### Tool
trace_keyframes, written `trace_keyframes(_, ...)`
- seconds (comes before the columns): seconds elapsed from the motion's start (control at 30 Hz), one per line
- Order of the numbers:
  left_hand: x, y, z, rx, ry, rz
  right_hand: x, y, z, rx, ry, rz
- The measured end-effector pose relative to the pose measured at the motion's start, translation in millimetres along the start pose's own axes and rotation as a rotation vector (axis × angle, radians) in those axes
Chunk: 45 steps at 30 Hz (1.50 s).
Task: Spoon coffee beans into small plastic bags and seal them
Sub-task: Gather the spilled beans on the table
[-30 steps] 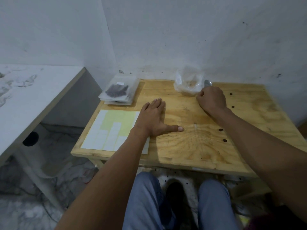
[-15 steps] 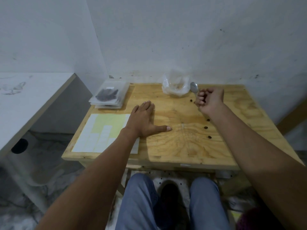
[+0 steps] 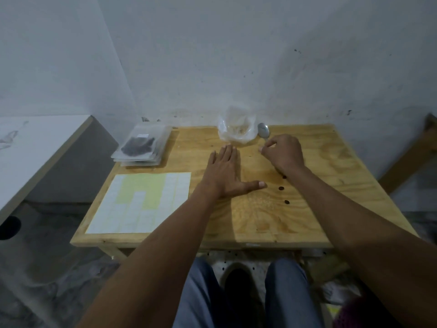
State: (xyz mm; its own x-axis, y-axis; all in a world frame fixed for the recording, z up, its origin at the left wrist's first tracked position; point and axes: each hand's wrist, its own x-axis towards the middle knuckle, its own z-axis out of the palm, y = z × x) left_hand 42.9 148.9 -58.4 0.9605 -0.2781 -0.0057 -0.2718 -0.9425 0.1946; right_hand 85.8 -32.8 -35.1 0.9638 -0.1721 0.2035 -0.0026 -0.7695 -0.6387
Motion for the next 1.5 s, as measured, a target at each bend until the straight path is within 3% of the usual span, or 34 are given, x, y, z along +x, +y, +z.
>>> trace_keyframes(0.37,2.7,-2.9,7.0,-0.007,0.031,-0.012,15.0,-0.7,22.3,-0.212,-0.047,-0.069)
trace_keyframes(0.43,3.1,-2.9,7.1,-0.013,0.032,-0.012,14.1,-5.7,16.1,-0.023,-0.03,0.02)
trace_keyframes(0.53,3.1,-3.1,7.5,-0.02,0.034,-0.014,17.3,-17.1,-3.5,0.616,0.044,0.453)
trace_keyframes(0.6,3.1,-3.1,7.0,-0.024,0.036,-0.015,19.9,-16.7,-14.2,0.974,-0.001,0.686)
trace_keyframes(0.7,2.7,-3.4,6.5,-0.035,0.041,-0.011,20.3,-9.4,-21.8,1.17,-0.13,0.741)
trace_keyframes(0.77,2.3,-3.1,5.9,-0.033,0.046,-0.007,17.9,-6.7,-22.8,1.095,-0.182,0.712)
trace_keyframes(0.83,2.5,-3.2,6.1,-0.036,0.051,-0.008,14.0,-6.9,-23.8,0.824,-0.168,0.611)
trace_keyframes(0.93,2.6,-2.9,6.0,-0.043,0.051,-0.009,6.1,2.4,-13.2,0.253,-0.06,0.215)
trace_keyframes(1.0,2.6,-2.9,6.2,-0.046,0.048,-0.014,2.8,6.2,-5.8,0.065,-0.001,0.048)
trace_keyframes(1.37,4.1,-4.4,9.1,-0.052,0.064,-0.02,6.1,8.5,11.1,-0.243,-0.007,-0.143)
trace_keyframes(1.43,3.9,-4.5,9.0,-0.051,0.062,-0.02,6.7,9.3,10.0,-0.185,0.012,-0.102)
trace_keyframes(1.5,3.7,-4.5,7.8,-0.046,0.057,-0.019,6.7,6.5,4.8,0.072,0.043,0.064)
